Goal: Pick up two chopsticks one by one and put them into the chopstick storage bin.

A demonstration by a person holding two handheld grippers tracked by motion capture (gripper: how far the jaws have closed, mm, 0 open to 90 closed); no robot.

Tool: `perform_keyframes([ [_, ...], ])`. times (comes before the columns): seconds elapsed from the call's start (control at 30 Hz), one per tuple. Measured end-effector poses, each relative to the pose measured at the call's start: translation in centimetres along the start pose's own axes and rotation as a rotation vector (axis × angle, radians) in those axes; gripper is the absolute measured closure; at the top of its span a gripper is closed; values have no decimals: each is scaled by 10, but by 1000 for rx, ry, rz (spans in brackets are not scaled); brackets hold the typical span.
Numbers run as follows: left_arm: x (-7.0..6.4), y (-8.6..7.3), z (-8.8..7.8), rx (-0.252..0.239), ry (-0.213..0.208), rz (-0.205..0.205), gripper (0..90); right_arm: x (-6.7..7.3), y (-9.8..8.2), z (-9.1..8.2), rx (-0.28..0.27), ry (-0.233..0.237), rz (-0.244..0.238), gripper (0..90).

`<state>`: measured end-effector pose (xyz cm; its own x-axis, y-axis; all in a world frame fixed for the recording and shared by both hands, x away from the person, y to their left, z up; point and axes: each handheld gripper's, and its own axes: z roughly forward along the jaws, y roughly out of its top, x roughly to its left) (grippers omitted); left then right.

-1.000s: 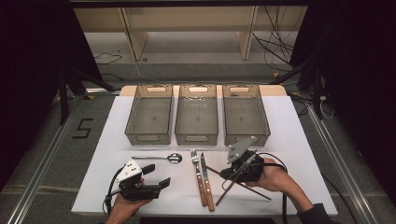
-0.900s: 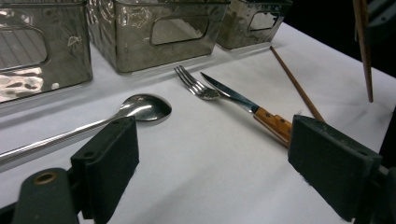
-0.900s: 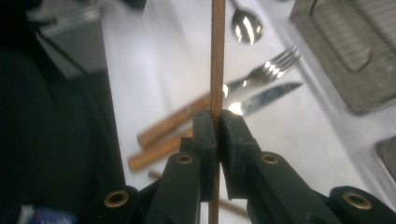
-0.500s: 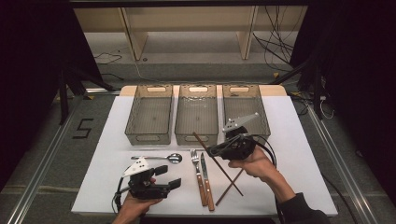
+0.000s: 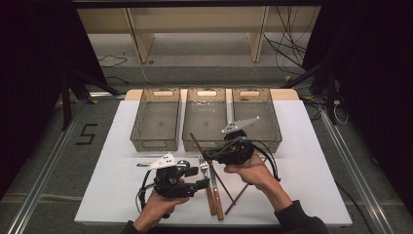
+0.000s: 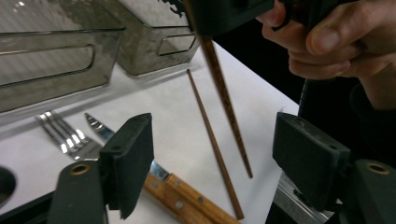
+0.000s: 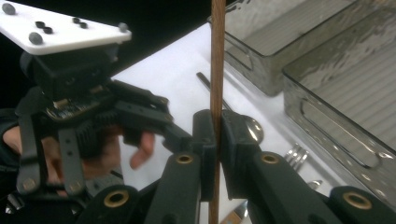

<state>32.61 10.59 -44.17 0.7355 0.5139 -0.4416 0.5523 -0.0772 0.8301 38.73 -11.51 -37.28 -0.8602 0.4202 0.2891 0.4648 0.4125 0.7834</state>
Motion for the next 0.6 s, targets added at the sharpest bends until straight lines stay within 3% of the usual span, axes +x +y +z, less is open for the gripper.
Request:
perform_keyframes([
  [0.47,3,8,12,-10,-85,-79,632,7,3,9,-12,19,-3,853],
  [0.6,6,9,11,-12,-88,-104,704,8,3,8,-22,22,-6,853],
])
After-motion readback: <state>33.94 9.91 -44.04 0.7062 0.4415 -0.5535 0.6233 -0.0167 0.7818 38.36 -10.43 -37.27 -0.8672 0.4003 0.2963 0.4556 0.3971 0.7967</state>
